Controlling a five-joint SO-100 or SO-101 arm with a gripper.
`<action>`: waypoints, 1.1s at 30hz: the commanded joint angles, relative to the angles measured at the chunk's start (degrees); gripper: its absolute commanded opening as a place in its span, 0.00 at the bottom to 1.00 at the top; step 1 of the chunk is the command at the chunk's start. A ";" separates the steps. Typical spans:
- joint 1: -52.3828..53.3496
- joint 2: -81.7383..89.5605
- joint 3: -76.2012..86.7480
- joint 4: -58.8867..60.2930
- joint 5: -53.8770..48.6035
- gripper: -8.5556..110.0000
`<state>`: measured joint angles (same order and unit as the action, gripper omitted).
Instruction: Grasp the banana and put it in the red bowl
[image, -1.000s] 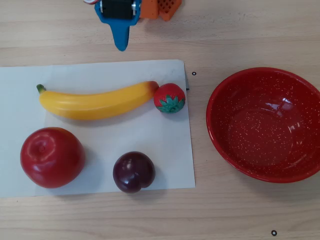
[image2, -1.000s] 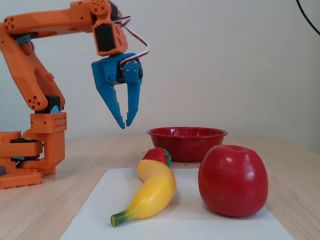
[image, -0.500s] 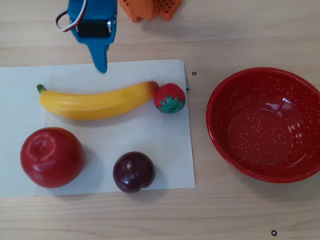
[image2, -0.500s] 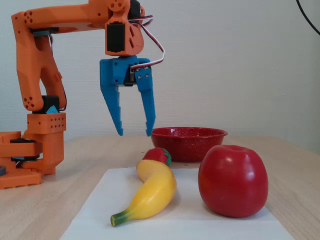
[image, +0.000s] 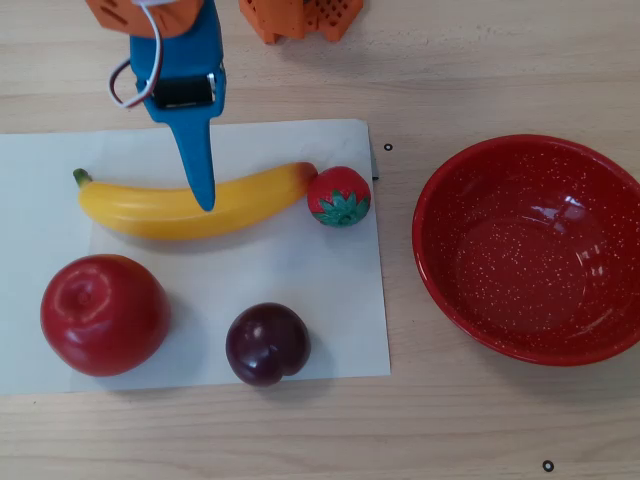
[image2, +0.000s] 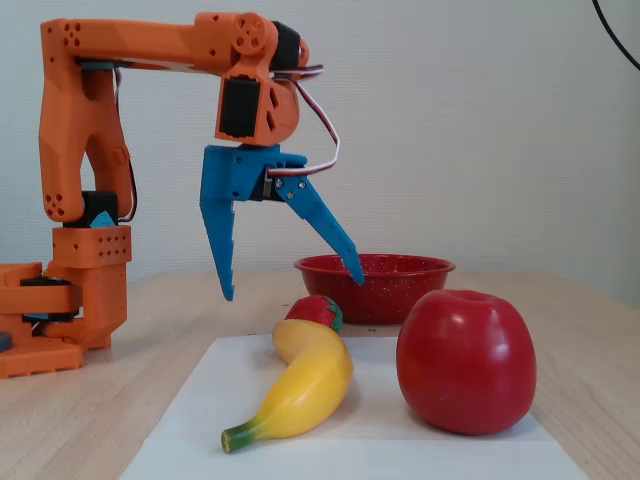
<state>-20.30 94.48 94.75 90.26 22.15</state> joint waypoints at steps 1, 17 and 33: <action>-1.67 2.46 -3.52 -2.11 1.67 0.57; -2.29 -7.12 -2.02 -12.13 3.60 0.62; -1.05 -14.50 1.05 -21.01 3.43 0.61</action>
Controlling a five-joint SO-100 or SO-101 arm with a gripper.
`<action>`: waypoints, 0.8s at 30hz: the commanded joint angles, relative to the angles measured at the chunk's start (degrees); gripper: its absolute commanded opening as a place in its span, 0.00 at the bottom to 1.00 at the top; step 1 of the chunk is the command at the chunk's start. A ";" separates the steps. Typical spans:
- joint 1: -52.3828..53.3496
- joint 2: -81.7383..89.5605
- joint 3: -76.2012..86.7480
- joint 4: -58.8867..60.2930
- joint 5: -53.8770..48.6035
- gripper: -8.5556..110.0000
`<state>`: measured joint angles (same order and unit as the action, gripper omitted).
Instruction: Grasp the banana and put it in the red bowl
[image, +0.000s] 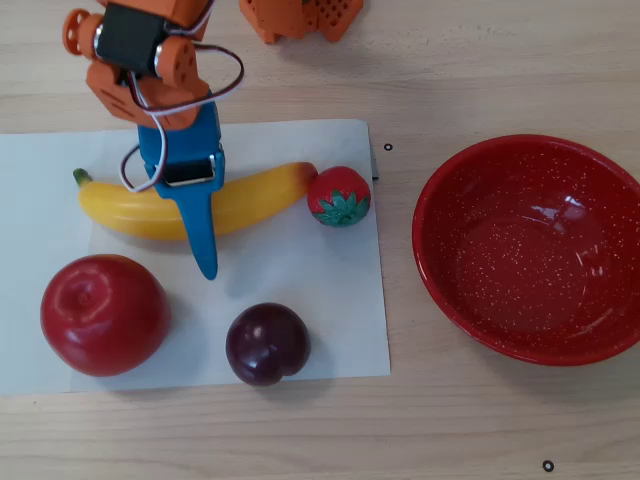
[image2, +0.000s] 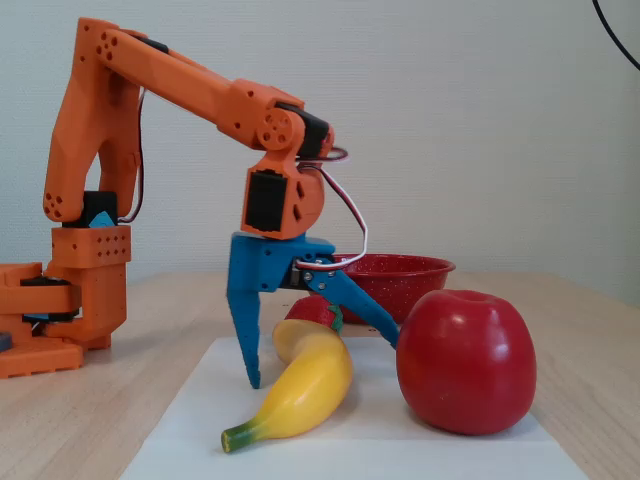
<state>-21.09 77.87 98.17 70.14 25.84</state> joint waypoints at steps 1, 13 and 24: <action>-0.18 1.85 -2.29 -1.05 -0.44 0.61; -0.62 1.23 -1.85 -2.37 -1.41 0.45; -2.46 3.34 -1.14 -0.53 -0.53 0.24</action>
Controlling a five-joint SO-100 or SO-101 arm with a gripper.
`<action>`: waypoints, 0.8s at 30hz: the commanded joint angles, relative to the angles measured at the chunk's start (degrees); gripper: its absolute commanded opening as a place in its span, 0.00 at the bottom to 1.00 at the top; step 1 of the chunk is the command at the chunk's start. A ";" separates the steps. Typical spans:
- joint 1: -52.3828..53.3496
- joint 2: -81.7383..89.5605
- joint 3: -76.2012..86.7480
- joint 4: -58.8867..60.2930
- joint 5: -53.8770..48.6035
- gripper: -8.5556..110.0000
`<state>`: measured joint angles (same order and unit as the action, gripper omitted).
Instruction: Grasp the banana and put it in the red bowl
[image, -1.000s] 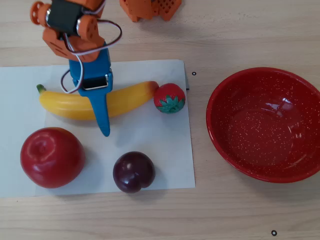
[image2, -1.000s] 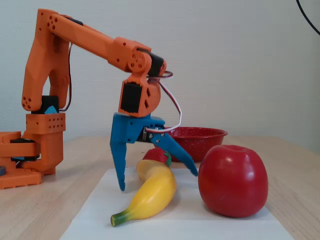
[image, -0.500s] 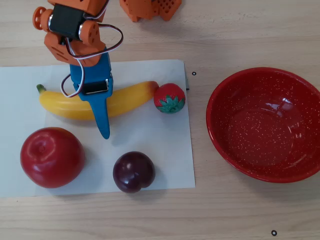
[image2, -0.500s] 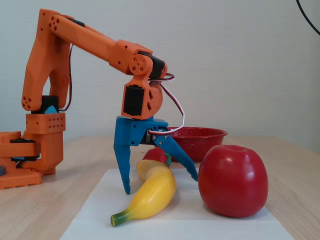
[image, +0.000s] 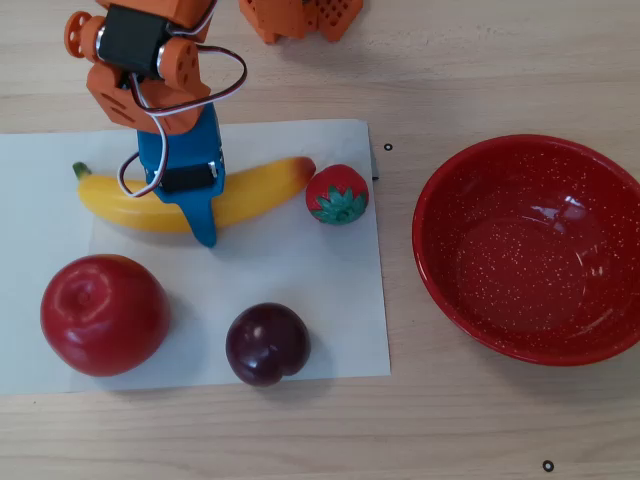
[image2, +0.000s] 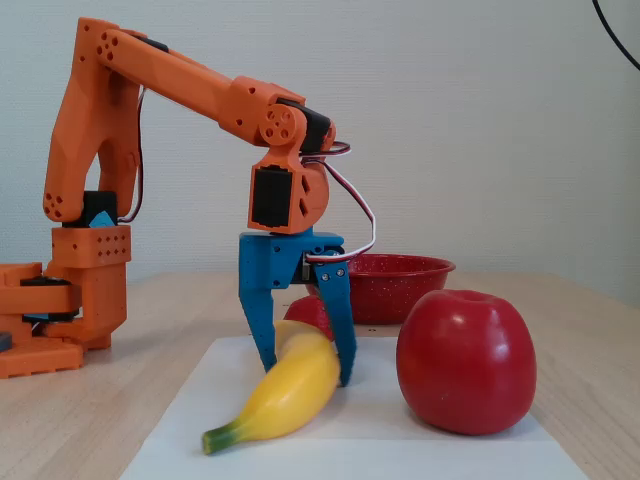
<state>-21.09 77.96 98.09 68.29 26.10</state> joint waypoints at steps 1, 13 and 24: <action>-2.55 3.52 -0.88 1.32 -0.88 0.22; -2.81 6.59 -7.47 11.78 -3.16 0.08; -1.14 6.94 -27.16 29.79 -5.89 0.08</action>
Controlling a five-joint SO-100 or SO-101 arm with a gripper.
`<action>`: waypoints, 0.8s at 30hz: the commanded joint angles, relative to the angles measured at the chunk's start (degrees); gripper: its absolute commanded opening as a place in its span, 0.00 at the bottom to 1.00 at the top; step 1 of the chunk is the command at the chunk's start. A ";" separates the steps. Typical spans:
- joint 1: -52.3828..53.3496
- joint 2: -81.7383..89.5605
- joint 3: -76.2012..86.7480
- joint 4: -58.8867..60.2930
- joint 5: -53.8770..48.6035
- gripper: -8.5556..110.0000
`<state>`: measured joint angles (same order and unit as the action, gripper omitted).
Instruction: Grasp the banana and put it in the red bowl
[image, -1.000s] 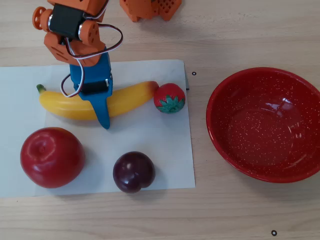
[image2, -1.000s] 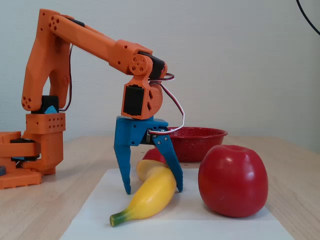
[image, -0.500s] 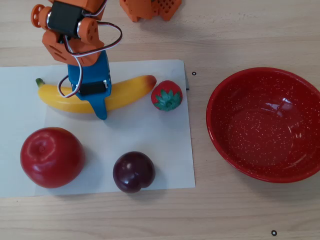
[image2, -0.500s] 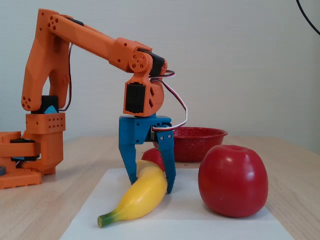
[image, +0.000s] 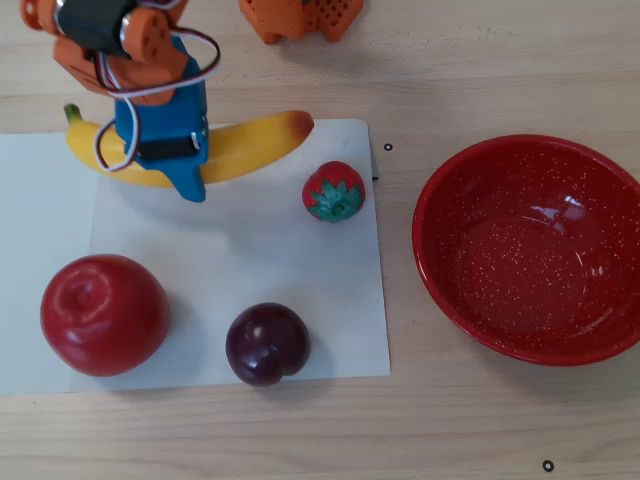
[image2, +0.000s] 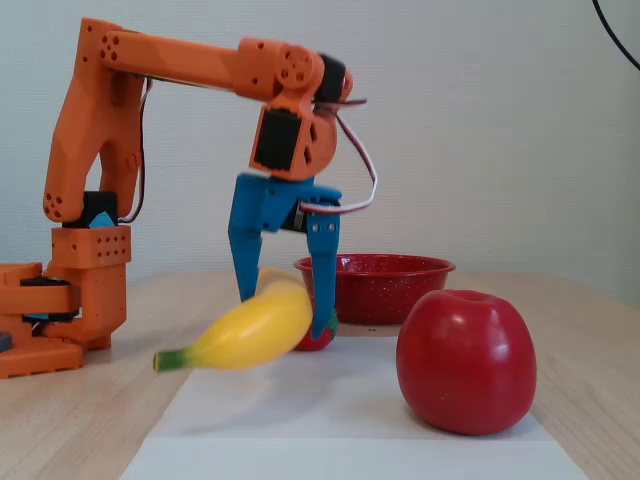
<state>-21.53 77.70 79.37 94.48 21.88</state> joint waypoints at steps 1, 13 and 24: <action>-0.53 7.29 -10.28 5.45 -1.85 0.08; 5.45 10.11 -21.53 16.52 -5.01 0.08; 19.16 14.15 -24.43 16.35 -9.49 0.08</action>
<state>-5.71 80.86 63.37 103.10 13.97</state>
